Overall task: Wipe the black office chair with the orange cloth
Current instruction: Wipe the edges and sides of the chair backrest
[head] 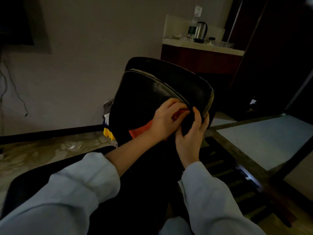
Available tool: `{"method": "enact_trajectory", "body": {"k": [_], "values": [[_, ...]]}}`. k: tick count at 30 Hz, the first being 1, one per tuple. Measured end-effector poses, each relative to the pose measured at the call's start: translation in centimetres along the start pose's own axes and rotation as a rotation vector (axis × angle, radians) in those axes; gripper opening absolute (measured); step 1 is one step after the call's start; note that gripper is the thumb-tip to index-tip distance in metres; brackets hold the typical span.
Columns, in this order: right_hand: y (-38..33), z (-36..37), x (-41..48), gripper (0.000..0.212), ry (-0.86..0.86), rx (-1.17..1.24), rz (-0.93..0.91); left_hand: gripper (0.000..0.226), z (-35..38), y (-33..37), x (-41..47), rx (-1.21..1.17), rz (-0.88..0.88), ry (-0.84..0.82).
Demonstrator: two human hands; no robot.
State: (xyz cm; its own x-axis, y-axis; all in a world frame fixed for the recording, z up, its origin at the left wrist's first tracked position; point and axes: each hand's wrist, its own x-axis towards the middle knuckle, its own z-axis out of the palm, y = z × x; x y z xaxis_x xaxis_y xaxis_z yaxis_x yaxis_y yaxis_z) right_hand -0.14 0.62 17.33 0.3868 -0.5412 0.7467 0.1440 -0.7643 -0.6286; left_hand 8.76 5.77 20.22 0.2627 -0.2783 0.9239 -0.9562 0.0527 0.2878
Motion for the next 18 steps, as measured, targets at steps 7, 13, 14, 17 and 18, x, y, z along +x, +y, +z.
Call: {"method": "enact_trajectory", "body": {"k": [7, 13, 14, 17, 18], "values": [[0.4, 0.9, 1.0, 0.058, 0.028, -0.03, 0.031, 0.027, 0.6, -2.8, 2.3, 0.156, -0.019, 0.014], [0.7, 1.3, 1.3, 0.057, 0.015, -0.056, 0.026, 0.017, 0.3, -4.2, 2.6, 0.105, -0.407, 0.172], [0.7, 1.3, 1.2, 0.058, 0.011, -0.064, 0.025, 0.018, 0.2, -4.1, 2.2, 0.096, -0.422, 0.177], [0.3, 1.2, 0.9, 0.063, 0.02, -0.076, 0.0, 0.024, 0.0, -3.1, 0.3, 0.056, -0.376, 0.164], [0.2, 1.1, 0.9, 0.064, 0.024, -0.072, -0.015, 0.027, -0.1, -2.8, -0.5, 0.05, -0.344, 0.153]]}}
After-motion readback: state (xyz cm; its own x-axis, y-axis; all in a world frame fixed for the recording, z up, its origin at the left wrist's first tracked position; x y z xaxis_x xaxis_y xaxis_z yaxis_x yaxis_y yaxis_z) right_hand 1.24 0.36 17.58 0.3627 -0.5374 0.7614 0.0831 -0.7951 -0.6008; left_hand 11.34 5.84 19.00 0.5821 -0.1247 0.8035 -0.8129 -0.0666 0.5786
